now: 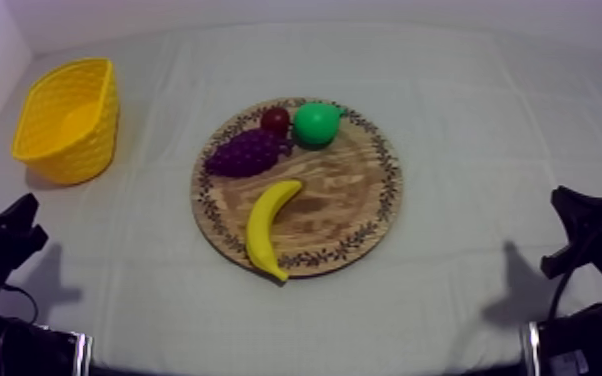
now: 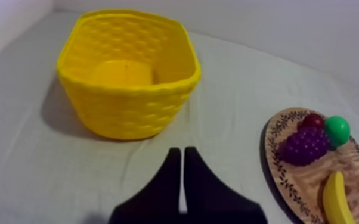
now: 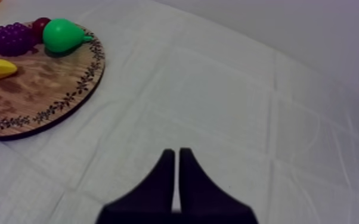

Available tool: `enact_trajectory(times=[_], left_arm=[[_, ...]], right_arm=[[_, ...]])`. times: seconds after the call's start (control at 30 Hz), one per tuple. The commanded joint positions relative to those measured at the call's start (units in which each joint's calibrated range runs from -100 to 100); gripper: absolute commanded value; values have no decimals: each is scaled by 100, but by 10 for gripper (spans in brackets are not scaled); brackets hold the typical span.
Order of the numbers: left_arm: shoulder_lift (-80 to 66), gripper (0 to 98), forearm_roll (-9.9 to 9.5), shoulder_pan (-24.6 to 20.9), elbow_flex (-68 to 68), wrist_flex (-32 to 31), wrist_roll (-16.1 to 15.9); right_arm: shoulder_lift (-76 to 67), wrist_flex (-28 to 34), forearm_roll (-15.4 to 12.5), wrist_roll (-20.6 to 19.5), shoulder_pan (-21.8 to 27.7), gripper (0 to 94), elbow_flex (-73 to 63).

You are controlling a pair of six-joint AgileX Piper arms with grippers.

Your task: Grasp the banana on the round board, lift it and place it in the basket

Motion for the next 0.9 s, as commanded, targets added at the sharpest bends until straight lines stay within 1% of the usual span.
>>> enact_trajectory(times=[0.0, 0.03, 0.13, 0.27, 0.43, 0.57, 0.87], left_arm=[[61, 18, 46, 95, -15, -86, -176], [131, 18, 70, 145, -98, -88, -194], [508, 11, 106, 230, -681, 126, -79], [1243, 4, 110, 441, -1995, 538, 67], [2474, 6, 47, 860, -3947, 1239, 359], [3420, 7, 37, 1268, -5178, 1610, 513], [5363, 8, 35, 2119, -7031, 2167, 594]], right_arm=[[-4, 3, -2, 4, 0, 5, -3], [-4, 3, -2, 5, 0, 5, -3], [-4, 3, -2, 3, 0, 5, -3], [-4, 3, -2, 2, 0, 5, -3], [-4, 3, -2, 3, 0, 5, -3], [-4, 3, -2, 3, 0, 5, -3], [-4, 3, -2, 2, 0, 5, -3]])
